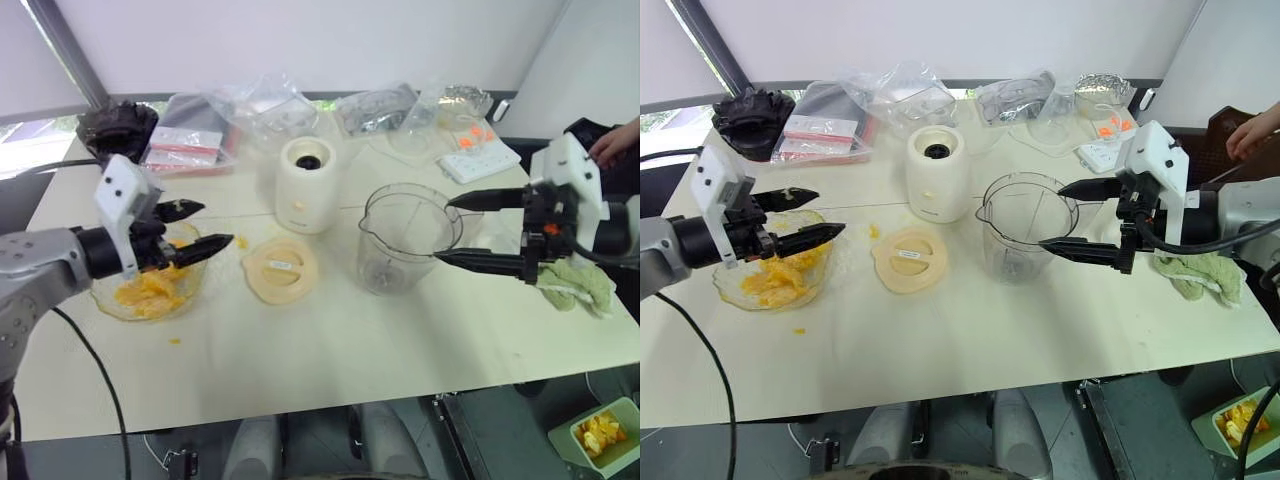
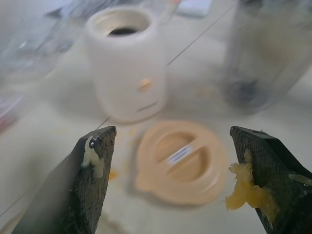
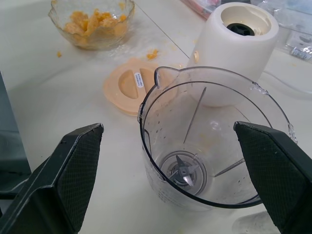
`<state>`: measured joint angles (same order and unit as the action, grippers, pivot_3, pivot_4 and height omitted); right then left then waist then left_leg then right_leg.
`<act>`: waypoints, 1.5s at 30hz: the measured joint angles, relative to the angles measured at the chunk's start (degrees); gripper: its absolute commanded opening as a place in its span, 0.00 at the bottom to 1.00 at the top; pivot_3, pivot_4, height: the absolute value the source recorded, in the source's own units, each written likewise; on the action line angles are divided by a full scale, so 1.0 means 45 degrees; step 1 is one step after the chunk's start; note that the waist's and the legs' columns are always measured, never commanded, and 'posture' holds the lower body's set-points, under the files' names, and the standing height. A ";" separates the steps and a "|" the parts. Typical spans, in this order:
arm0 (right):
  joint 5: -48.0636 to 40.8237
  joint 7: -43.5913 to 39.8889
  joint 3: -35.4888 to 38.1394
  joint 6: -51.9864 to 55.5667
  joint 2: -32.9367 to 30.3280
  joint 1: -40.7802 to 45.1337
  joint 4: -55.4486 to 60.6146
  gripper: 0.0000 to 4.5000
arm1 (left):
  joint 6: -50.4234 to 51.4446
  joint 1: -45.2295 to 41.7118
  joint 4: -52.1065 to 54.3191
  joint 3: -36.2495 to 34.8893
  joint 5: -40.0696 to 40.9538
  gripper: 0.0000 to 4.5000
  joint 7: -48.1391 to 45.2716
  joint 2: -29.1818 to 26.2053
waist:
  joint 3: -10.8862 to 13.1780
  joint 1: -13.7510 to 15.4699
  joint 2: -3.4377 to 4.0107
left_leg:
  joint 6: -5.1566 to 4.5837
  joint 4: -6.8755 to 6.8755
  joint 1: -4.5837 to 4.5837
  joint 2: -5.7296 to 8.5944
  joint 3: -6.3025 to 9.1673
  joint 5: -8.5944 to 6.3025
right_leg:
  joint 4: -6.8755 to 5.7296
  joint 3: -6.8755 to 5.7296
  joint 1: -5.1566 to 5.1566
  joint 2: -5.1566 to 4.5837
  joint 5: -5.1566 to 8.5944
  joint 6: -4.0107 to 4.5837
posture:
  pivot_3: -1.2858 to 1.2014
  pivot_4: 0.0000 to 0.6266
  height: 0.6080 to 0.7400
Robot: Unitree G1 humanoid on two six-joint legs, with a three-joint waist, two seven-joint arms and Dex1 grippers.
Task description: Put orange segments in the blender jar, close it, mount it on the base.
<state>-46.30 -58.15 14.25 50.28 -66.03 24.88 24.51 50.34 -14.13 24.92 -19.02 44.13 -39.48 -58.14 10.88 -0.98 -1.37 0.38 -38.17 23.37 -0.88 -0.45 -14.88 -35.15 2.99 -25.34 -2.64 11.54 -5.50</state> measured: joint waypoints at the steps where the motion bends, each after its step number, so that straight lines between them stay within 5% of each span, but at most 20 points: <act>1: 0.0000 0.0013 0.0000 -0.0002 0.0001 0.0000 0.0000 1.00 | -0.0007 0.0080 -0.0253 0.0013 -0.0288 0.86 0.0044 -0.0057 | 0.0000 0.0003 0.0000 | 0.0000 0.0000 0.0000 0.0000 0.0000 0.0000 | 0.0000 0.0000 0.0000 0.0000 0.0000 0.0000 | 0.52 0.24 1.00; 7: 0.0002 0.0132 0.0000 -0.0026 0.0012 0.0002 0.0008 1.00 | 0.0589 0.0172 -0.1625 0.0531 -0.1726 0.86 0.1507 0.0570 | 0.0000 0.0045 -0.0002 | 0.0000 -0.0001 0.0004 -0.0003 0.0003 0.0000 | 0.0001 -0.0001 0.0002 -0.0008 -0.0001 -0.0001 | 0.52 0.24 1.00; 13: -0.0011 0.0183 -0.0011 -0.0034 0.0039 0.0023 0.0058 1.00 | 0.3148 -0.0993 -0.2350 0.0462 -0.2522 0.86 0.5099 0.3076 | 0.0002 0.0058 -0.0019 | -0.0001 -0.0010 0.0003 0.0006 0.0016 0.0001 | -0.0007 -0.0003 0.0018 -0.0008 -0.0007 -0.0011 | 0.52 0.24 1.00; 22: 0.0072 -0.0113 -0.0589 -0.0035 0.0014 0.0587 -0.0055 1.00 | 0.5030 -0.0958 -0.2508 -0.0057 -0.3321 0.86 0.6185 0.3040 | 0.0004 0.0007 -0.0021 | 0.0000 -0.0002 -0.0007 0.0000 0.0019 0.0001 | -0.0024 -0.0005 0.0006 0.0004 -0.0005 -0.0003 | 0.52 0.24 1.00; 37: 0.0266 -0.0336 -0.1082 -0.0132 0.0038 0.0988 -0.0291 1.00 | 0.9257 -0.3984 -0.2215 -0.3617 -0.5749 0.86 1.0031 0.8965 | -0.0002 0.0069 -0.0049 | 0.0004 -0.0015 -0.0007 0.0026 0.0046 0.0003 | -0.0020 -0.0012 0.0036 -0.0003 -0.0021 -0.0030 | 0.52 0.24 1.00; 45: 0.0313 -0.0370 -0.1065 -0.0141 0.0038 0.0952 -0.0283 1.00 | 0.9257 -0.4548 -0.1959 -0.4197 -0.7269 0.86 1.1171 1.0006 | -0.0002 0.0061 -0.0049 | 0.0005 -0.0014 -0.0008 0.0026 0.0048 0.0003 | -0.0021 -0.0012 0.0037 -0.0001 -0.0026 -0.0038 | 0.52 0.24 1.00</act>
<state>-44.89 -59.82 9.46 49.64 -65.85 29.16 23.24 92.00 -34.59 16.10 -37.90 11.41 10.79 -13.11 10.87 -0.71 -1.59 0.41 -38.23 23.33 -0.76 -0.23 -14.87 -35.24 2.94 -25.17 -2.65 11.42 -5.67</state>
